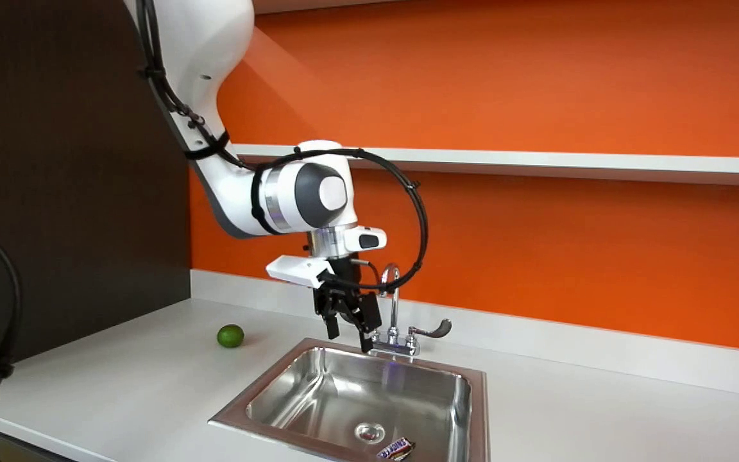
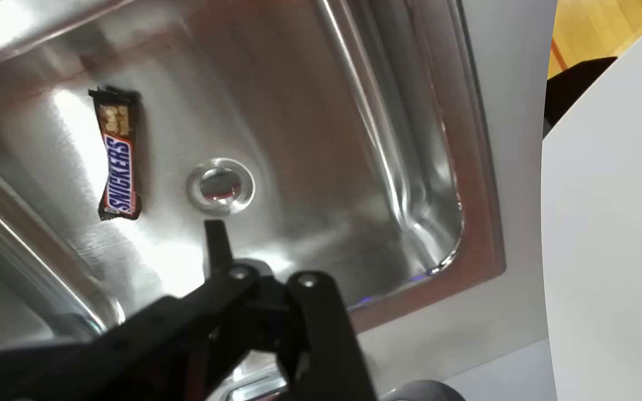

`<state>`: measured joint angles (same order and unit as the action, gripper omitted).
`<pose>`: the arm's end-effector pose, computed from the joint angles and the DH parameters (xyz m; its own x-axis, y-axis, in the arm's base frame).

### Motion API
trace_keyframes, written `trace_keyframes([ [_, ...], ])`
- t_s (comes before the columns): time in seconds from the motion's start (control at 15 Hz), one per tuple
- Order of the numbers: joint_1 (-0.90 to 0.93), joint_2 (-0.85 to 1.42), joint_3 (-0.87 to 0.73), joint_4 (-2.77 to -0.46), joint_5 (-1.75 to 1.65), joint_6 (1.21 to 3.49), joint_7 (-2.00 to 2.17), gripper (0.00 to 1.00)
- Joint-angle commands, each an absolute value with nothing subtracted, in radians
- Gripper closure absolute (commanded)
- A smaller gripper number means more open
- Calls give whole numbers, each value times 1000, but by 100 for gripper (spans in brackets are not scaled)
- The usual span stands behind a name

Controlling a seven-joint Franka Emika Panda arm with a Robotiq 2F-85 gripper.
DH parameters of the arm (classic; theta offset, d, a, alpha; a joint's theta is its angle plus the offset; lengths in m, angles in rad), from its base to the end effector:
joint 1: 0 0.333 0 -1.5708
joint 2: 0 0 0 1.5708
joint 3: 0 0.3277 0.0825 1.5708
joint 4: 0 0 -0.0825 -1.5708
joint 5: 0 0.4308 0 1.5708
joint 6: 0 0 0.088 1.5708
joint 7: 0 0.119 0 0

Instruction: Remove the brown packet from the sink and place it on the left side of the counter.

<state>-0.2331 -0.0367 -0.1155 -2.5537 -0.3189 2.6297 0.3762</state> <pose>0.4620 -0.1614 0.2533 0.8928 -0.4258 0.1474 -0.4445 -0.8856 0.1345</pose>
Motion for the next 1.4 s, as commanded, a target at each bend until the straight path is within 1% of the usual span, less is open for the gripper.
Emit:
trace_keyframes([
  [0.0, -229, 78, -158, -2494, -364, 2684, 439, 0],
  [0.6, -145, 321, -285, -2376, -320, 2774, 438, 0],
  [1.33, -62, 578, -342, -2246, -142, 2835, 413, 0],
])
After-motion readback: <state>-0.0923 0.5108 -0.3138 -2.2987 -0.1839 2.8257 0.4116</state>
